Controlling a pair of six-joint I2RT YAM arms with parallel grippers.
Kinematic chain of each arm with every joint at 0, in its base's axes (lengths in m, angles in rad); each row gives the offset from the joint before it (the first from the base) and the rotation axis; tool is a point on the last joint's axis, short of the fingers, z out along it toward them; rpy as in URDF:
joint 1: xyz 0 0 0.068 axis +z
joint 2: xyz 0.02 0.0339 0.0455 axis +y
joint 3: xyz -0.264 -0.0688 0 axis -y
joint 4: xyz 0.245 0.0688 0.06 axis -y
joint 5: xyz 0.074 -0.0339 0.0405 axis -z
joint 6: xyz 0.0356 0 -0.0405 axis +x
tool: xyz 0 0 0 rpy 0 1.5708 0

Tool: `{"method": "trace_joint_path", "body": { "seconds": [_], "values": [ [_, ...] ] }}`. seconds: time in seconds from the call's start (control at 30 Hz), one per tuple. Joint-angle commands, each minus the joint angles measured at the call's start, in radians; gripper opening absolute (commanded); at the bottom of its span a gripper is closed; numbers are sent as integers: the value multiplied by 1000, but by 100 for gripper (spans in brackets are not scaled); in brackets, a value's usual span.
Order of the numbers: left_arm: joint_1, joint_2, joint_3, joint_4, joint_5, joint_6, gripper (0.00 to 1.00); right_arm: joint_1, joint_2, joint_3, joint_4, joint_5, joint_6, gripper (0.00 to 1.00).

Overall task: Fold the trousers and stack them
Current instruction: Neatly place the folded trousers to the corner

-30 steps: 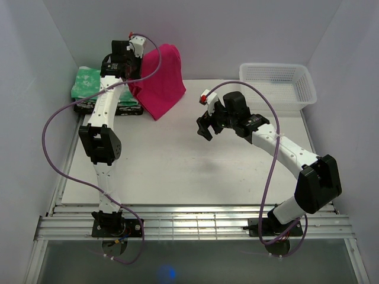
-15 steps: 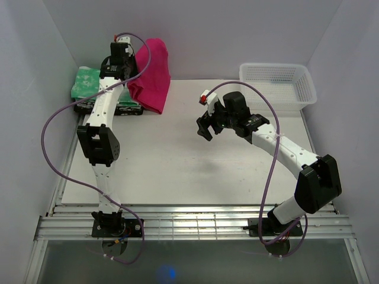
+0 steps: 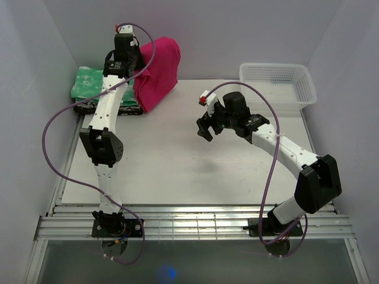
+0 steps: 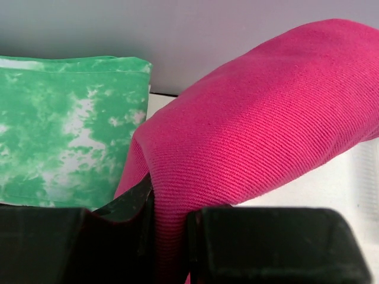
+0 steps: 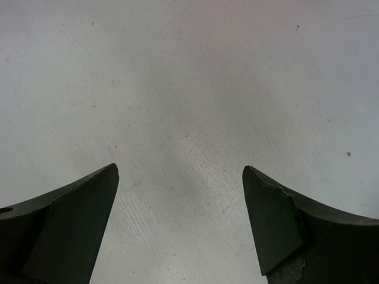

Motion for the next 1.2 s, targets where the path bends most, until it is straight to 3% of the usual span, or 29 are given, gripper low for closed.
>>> {"method": "trace_joint_path", "body": {
  "seconds": [0.0, 0.47, 0.8, 1.17],
  "values": [
    [8, -81, 48, 122, -77, 17, 0, -1, -8, 16, 6, -21, -6, 90],
    [17, -107, 85, 166, -170, -3, 0, 0, -1, 28, 1, -27, 0, 90],
    [17, -143, 74, 229, -129, -23, 0, 0, 6, 21, 6, -33, 3, 90],
    [-38, -141, 93, 263, -193, -19, 0, 0, -8, 5, 6, -33, 1, 90]
  ]
}}
